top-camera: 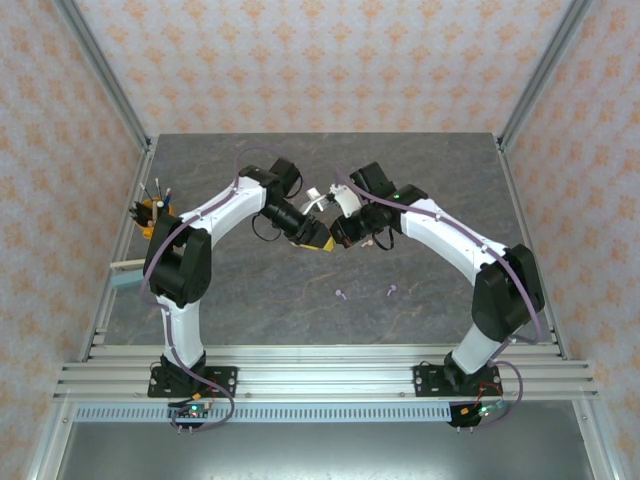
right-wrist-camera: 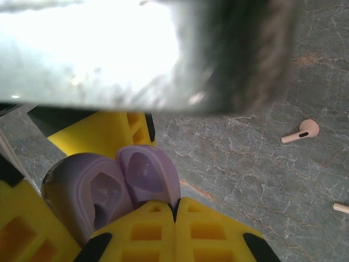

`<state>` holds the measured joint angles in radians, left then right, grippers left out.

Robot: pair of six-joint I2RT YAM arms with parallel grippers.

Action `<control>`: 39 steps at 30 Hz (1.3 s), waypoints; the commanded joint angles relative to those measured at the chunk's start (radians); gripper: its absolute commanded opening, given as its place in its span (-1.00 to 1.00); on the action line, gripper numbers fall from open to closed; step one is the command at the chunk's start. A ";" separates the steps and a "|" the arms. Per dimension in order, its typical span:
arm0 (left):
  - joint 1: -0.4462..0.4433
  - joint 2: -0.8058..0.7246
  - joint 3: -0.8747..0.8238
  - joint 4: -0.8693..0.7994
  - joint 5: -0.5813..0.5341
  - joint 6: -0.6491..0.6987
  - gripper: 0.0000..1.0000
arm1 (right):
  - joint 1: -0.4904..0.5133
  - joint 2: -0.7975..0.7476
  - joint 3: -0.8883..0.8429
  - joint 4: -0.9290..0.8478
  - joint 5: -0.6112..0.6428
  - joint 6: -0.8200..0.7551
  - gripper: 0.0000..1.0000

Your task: Insert wireless bluetooth earbuds into charging case

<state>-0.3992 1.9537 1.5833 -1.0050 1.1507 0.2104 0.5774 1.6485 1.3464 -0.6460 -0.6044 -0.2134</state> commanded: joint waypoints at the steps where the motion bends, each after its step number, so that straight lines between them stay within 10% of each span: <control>1: 0.015 -0.031 0.003 0.010 0.006 0.002 0.00 | 0.002 -0.007 0.009 0.017 0.012 -0.003 -1.00; 39: 0.048 -0.064 -0.019 -0.037 0.053 0.059 -0.39 | -0.011 0.000 0.004 0.037 0.026 0.008 -1.00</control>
<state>-0.3595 1.9259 1.5753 -1.0157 1.1900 0.2562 0.5724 1.6485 1.3464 -0.6277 -0.5900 -0.2131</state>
